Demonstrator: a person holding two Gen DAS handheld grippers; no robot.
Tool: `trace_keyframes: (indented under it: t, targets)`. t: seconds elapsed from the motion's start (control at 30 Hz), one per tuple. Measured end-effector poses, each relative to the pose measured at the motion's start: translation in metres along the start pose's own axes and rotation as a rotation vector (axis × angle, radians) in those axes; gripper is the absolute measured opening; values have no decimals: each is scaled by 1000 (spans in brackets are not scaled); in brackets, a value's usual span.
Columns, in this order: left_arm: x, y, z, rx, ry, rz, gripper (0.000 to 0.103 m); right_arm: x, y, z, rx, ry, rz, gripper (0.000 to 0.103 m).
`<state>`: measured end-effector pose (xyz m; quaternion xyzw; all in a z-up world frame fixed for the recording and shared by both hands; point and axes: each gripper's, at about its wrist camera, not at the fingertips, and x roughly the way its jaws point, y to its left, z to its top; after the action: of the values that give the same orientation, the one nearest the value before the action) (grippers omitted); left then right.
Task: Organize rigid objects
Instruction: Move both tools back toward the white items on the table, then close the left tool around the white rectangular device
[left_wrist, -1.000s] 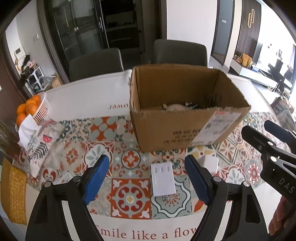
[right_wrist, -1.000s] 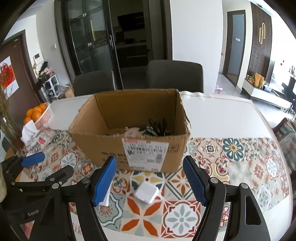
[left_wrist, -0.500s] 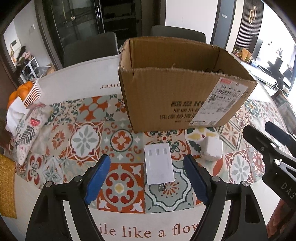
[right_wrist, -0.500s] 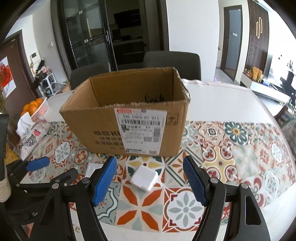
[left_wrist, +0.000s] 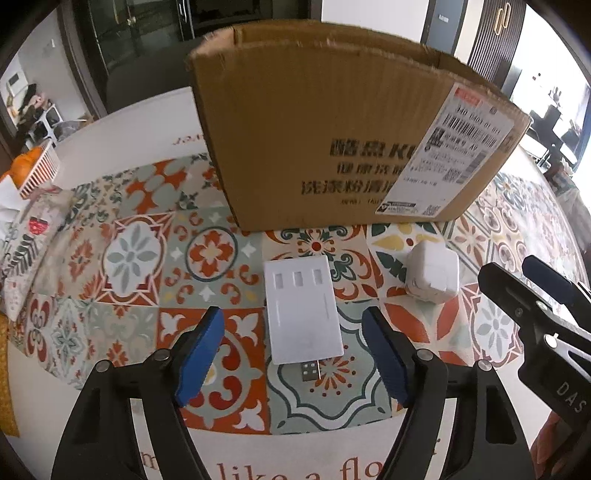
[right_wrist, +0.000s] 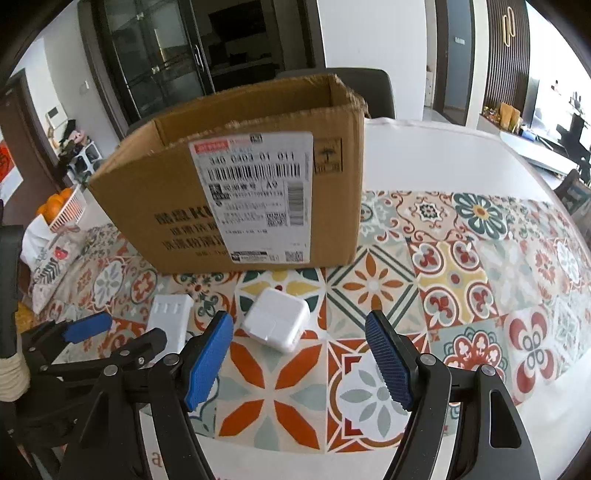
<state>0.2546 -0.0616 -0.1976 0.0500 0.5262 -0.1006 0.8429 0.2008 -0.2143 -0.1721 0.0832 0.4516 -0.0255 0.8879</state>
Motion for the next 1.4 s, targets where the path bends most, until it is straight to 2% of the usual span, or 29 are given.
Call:
trace_keyframes:
  t: [0.2, 0.5, 0.6, 0.7, 0.87, 1.1, 1.2, 1.4]
  targets:
    - [17, -3, 0, -2, 27, -4, 66, 14, -3, -3, 21, 33, 2, 74]
    - [36, -8, 1, -8, 52, -1, 59, 28, -8, -8, 40, 65, 1, 74]
    - [40, -8, 0, -13, 61, -6, 54, 30, -9, -10, 48, 70, 11, 74]
    - [41, -6, 0, -16, 49, 3, 51, 33, -8, -10, 45, 71, 16, 74]
    - [44, -5, 1, -16, 41, 4, 49, 37, -7, -10, 51, 75, 27, 74]
    - [45, 8, 1, -11, 17, -31, 48, 47, -4, -10, 55, 91, 40, 74]
    - [42, 17, 1, -10, -15, -56, 48, 53, 0, -10, 51, 97, 46, 74]
    - [47, 43, 2, -25, -31, -66, 48, 66, 8, -9, 52, 107, 59, 75]
